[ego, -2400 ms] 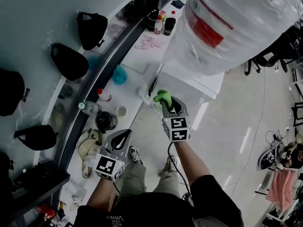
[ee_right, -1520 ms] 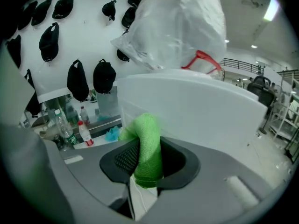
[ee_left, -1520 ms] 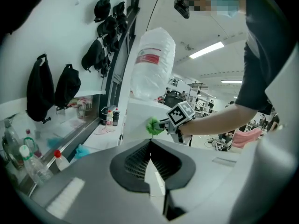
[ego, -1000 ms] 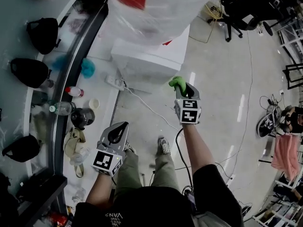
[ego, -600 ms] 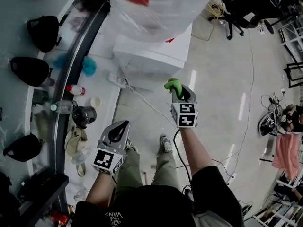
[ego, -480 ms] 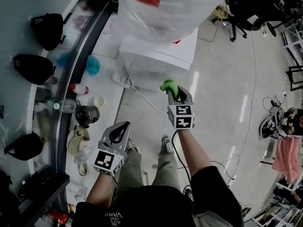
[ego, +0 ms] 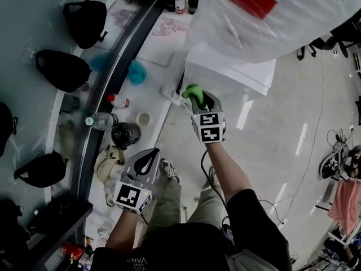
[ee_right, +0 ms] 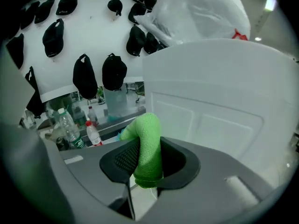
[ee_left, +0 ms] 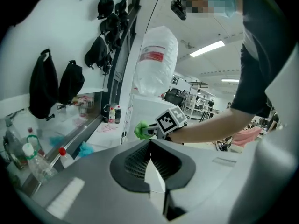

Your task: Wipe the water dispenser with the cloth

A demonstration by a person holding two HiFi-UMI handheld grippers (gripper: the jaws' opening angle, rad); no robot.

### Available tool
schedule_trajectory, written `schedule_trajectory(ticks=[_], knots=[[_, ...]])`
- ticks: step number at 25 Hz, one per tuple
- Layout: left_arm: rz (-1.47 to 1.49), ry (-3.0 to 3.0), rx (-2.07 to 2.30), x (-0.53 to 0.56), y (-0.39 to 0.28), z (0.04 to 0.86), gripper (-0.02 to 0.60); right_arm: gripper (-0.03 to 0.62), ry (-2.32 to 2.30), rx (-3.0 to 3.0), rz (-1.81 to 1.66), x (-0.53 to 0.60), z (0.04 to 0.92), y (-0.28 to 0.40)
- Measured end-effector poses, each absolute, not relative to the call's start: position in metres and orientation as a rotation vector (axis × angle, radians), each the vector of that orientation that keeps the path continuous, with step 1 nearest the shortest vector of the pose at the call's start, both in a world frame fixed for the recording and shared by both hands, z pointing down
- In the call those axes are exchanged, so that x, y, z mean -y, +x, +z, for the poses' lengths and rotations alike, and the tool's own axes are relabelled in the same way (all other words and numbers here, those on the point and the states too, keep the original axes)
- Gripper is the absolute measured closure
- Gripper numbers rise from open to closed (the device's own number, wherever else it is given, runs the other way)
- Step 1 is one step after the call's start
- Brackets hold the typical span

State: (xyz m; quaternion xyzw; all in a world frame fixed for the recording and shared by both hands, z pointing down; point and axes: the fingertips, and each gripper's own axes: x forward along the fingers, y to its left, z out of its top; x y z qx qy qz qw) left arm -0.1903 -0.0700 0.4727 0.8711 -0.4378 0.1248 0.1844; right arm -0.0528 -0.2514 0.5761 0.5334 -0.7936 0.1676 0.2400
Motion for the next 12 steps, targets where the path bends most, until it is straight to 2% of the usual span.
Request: schedule_trajectory(ticks=[6, 12], knots=[[0.351, 2.428, 1.276, 0.074, -0.219, 0.478, 0.580, 0.480, 1.406, 2.156, 0.382, 0.288, 0.588, -0.088], [0.331, 2.398, 1.316, 0.073, -0.225, 0.477, 0.580, 0.480, 1.405, 2.110, 0.374, 0.293, 0.593, -0.076]])
